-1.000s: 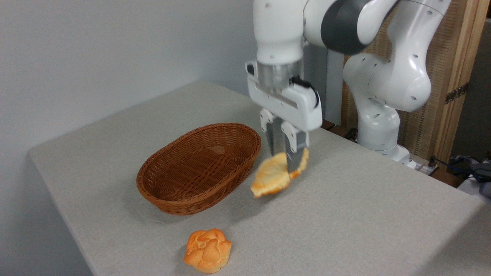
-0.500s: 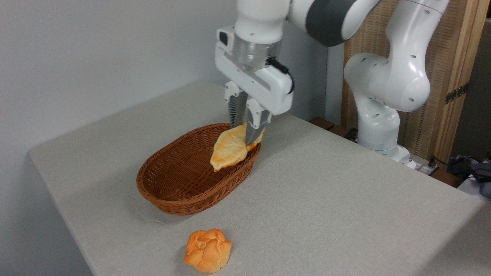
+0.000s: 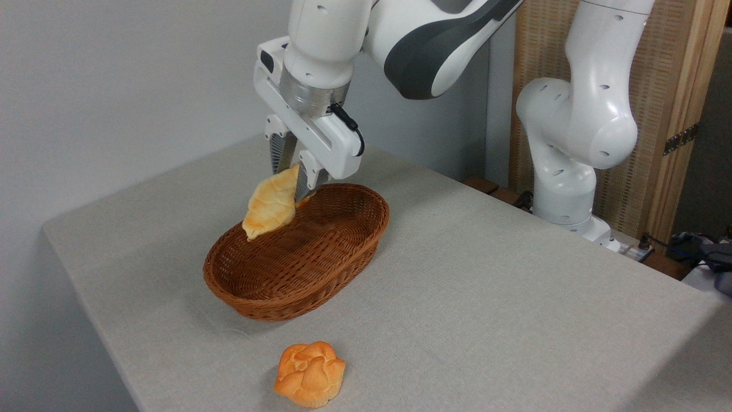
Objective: Put bread into the basket
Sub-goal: 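Lift the loaf and carry it over the wicker basket, then open the gripper to drop the loaf into the basket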
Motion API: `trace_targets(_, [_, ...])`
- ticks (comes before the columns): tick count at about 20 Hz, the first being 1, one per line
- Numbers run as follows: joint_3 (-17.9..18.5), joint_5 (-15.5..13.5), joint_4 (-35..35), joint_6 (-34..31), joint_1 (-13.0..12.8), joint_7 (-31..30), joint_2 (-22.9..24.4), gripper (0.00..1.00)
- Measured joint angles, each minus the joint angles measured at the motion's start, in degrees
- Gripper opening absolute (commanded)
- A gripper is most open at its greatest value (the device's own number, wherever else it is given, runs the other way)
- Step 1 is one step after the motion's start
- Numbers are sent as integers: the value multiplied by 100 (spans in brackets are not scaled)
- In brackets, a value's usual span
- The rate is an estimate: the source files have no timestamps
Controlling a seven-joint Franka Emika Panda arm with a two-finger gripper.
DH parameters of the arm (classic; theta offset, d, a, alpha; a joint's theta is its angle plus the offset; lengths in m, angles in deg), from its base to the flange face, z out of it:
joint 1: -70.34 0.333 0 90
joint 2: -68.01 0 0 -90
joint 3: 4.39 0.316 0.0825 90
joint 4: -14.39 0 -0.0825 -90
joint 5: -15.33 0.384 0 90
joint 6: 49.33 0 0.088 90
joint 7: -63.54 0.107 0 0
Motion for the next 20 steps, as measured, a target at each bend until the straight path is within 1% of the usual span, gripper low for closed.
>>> trace_targets(4, [1,-97,24,34,-24,-128,-35,100])
trace_targets(20, [2,-107,41,34,-25,-151,-34,100])
